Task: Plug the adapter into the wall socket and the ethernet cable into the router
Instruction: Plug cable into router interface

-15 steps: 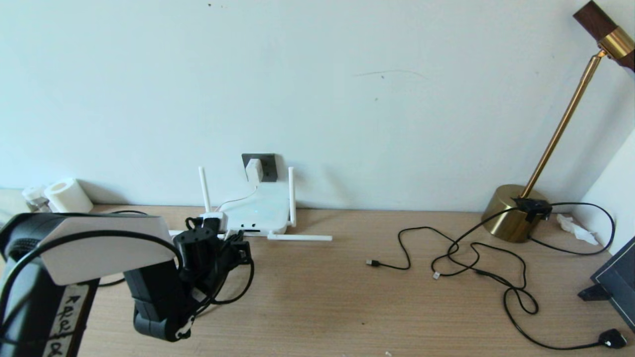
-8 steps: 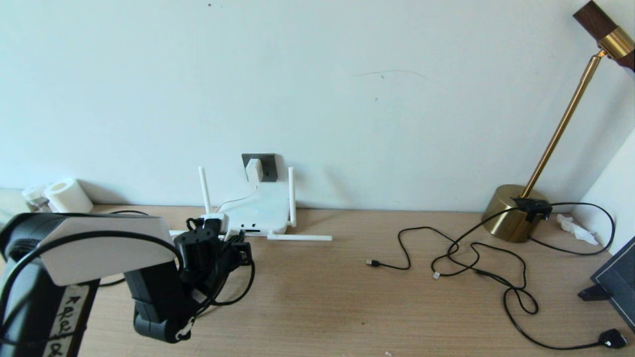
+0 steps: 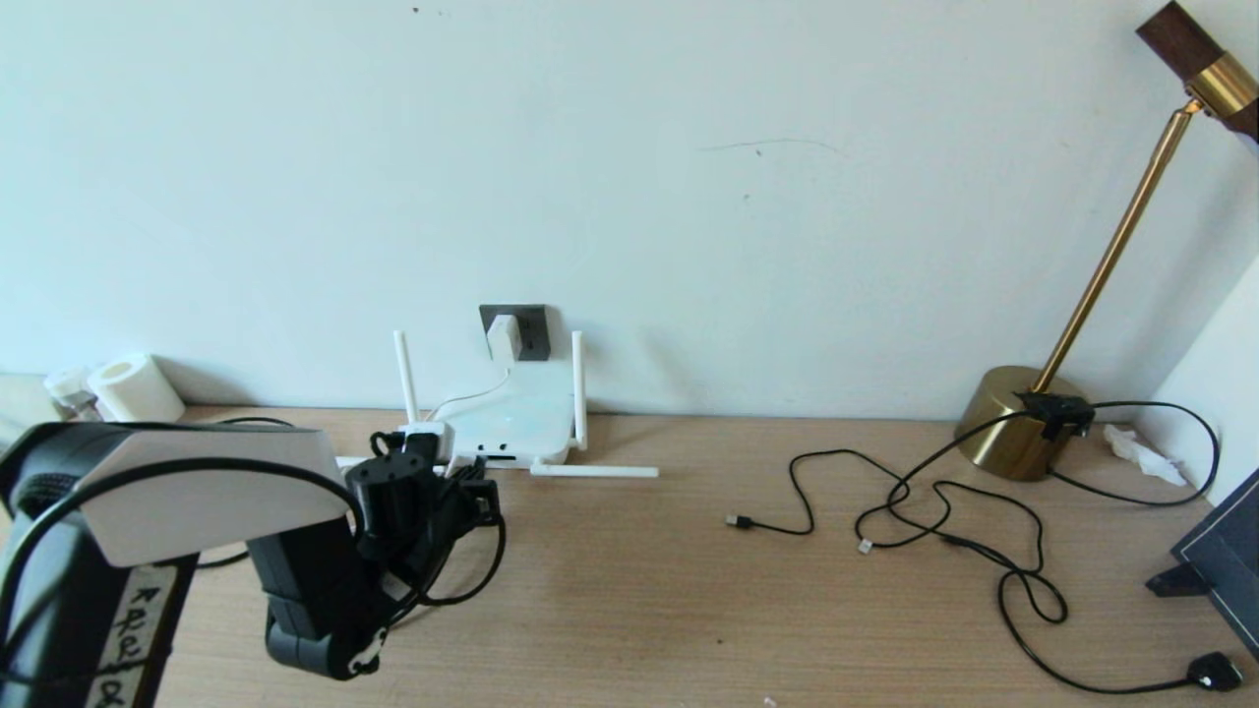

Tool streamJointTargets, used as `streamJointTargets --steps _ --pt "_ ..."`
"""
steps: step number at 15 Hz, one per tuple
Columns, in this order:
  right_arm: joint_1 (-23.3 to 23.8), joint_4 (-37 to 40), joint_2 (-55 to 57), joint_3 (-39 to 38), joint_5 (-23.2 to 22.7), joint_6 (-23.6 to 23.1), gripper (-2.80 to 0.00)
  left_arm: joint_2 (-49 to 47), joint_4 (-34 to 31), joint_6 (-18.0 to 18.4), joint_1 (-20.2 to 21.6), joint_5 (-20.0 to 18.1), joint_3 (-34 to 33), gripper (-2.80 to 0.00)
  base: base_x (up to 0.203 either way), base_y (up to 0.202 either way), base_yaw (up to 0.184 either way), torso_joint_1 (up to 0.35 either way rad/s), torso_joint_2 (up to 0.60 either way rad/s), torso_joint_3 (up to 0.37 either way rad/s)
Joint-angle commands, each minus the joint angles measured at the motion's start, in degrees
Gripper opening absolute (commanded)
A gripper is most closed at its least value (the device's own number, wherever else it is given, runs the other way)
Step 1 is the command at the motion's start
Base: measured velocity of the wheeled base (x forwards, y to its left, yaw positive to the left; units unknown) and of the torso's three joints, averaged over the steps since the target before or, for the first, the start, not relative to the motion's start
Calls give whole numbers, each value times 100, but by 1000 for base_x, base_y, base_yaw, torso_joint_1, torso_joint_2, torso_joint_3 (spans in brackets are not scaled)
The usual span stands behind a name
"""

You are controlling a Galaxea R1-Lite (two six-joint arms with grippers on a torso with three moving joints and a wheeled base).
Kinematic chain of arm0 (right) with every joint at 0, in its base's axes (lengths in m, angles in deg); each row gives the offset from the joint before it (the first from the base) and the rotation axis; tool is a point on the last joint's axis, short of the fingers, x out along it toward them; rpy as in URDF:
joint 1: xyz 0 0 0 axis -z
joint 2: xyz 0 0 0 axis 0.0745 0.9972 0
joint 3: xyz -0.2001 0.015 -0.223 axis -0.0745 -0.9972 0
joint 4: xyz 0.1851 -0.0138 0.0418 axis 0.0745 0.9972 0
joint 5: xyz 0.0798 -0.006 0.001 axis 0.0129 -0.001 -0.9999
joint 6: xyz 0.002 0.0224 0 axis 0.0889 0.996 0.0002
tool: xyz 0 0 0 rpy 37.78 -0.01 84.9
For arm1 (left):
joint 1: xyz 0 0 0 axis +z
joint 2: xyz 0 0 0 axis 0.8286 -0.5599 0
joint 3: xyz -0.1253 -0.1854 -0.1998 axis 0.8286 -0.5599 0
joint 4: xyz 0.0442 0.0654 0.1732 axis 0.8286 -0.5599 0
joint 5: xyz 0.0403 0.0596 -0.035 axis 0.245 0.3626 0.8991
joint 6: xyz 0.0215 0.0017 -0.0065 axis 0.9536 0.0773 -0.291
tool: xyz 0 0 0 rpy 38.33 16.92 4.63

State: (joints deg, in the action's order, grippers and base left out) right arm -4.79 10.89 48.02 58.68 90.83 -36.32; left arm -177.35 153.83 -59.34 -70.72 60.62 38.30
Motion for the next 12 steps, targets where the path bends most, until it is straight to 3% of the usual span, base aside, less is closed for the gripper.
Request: streamJointTargets --steps 1,12 --pt "-2 -2 9 0 1 0 0 14 47 -2 0 9 0 -280 0 0 0 0 0 0" --pt "-2 -2 9 0 1 0 0 14 47 -2 9 9 18 -280 0 0 0 0 0 0"
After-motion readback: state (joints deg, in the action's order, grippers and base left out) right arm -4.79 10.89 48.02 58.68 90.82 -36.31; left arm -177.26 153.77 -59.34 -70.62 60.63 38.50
